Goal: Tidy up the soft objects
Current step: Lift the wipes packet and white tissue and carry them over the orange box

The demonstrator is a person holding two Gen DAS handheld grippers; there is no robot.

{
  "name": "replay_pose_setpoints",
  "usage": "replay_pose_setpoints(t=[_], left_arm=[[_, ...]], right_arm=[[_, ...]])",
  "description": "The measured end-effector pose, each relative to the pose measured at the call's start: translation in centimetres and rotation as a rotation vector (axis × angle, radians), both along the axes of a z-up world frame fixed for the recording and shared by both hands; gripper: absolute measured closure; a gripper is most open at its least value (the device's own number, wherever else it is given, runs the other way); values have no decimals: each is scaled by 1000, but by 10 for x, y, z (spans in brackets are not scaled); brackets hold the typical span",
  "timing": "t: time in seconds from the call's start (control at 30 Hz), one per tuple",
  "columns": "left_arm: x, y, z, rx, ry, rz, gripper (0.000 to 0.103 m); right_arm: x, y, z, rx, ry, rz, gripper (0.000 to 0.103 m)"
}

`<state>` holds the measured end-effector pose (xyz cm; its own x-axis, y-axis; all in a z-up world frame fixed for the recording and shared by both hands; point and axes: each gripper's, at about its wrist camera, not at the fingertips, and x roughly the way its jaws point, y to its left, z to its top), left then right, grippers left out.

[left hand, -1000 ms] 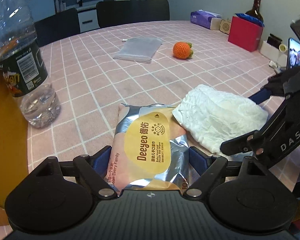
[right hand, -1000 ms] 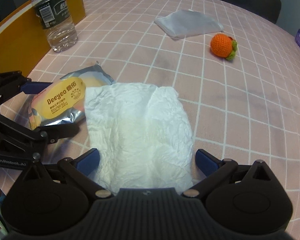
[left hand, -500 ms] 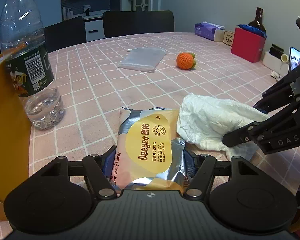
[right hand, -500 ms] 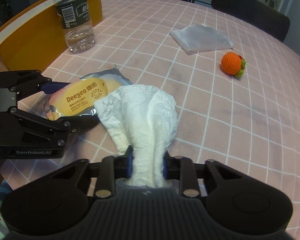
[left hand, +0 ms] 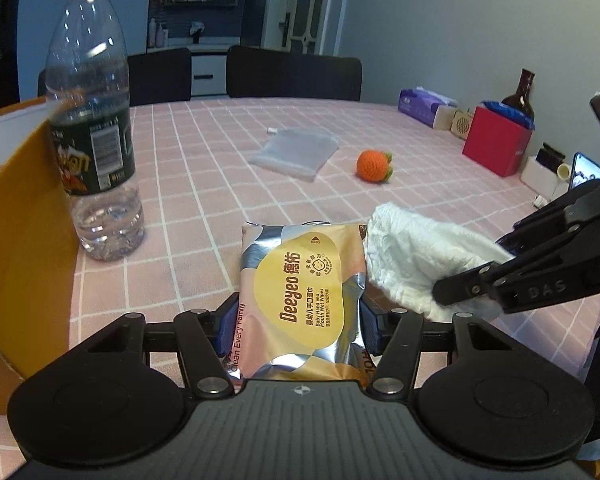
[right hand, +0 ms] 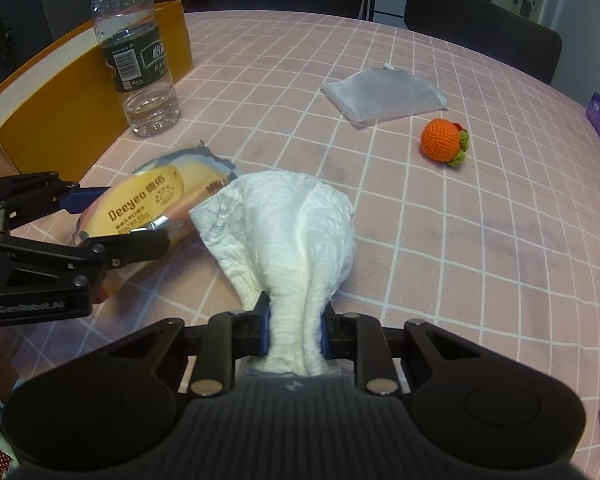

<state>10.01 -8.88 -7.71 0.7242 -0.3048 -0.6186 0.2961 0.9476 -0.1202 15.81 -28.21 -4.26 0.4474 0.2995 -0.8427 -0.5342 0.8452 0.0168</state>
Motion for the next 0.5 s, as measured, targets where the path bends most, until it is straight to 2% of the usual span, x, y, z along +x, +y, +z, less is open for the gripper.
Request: replay_pose_setpoints(t=[0.2,0.37,0.5], left_arm=[[-16,6,25,-26,-63,7,36],[-33,20,57,-48,-155,7,36],[-47,37,83,-22,-241,37,36]], right_arm=[[-6,-1,26,77,-37,-5,83],[-16,2,50,139,-70,-10,83],[-25,14,72,191,-108,2,83]])
